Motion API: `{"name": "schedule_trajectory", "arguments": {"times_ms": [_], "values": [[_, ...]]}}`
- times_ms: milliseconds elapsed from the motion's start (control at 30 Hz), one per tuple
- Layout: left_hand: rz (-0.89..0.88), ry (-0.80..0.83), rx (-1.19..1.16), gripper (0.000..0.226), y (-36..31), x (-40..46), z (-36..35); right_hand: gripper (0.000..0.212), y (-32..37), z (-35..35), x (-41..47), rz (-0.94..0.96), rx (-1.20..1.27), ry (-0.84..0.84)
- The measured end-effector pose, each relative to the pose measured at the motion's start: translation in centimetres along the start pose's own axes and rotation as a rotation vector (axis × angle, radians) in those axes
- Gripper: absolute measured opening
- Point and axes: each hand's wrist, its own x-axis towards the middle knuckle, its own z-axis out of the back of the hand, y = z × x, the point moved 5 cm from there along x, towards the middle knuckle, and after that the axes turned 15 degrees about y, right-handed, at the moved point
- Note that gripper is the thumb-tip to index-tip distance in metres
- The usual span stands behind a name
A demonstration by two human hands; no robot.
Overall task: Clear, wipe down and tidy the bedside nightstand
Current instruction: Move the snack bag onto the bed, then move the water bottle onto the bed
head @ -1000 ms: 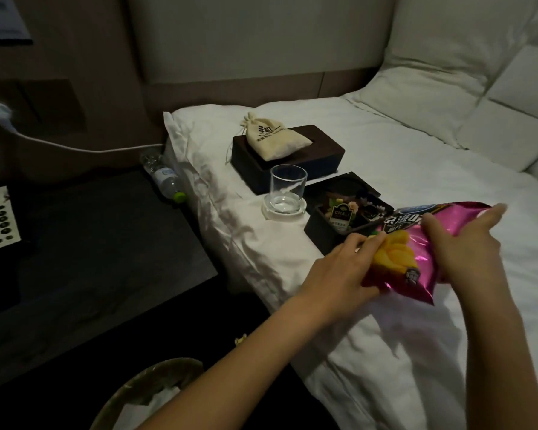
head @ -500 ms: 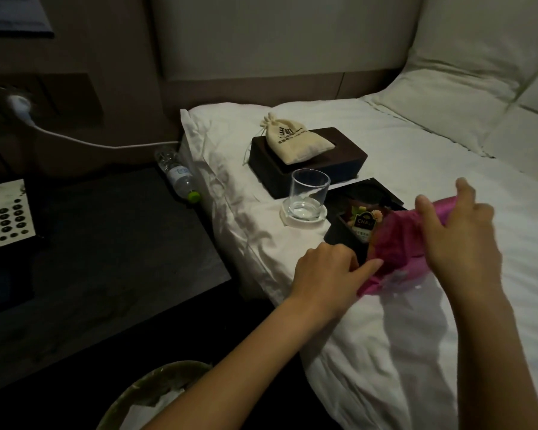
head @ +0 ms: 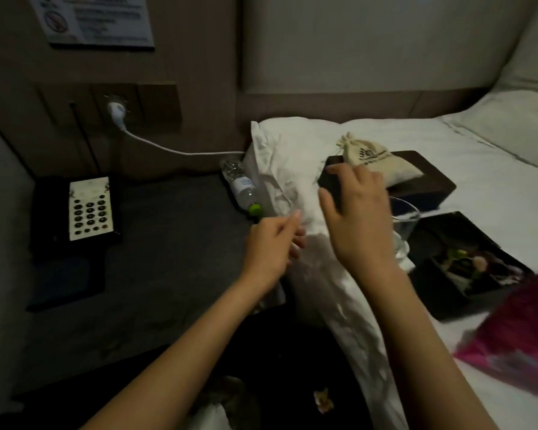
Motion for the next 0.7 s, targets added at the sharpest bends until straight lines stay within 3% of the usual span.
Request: {"name": "schedule_trajectory", "arguments": {"times_ms": [233, 433, 567, 700], "values": [[0.137, -0.104, 0.020, 0.025, 4.1, 3.8, 8.7, 0.041, 3.2, -13.0, 7.7, 0.054, 0.168, 0.406], [0.263, -0.136, -0.084, 0.014, 7.3, 7.4, 12.5, 0.052, 2.1, -22.8, 12.1, -0.052, 0.022, 0.771], [0.304, -0.140, -0.152, 0.013, 8.5, 8.7, 13.4, 0.052, 1.4, -26.3, 13.6, -0.078, -0.019, 0.884], [0.324, -0.126, -0.220, 0.024, 9.4, 9.2, 13.2, 0.041, 1.4, -27.1, 14.0, -0.049, -0.008, 0.833]]}}
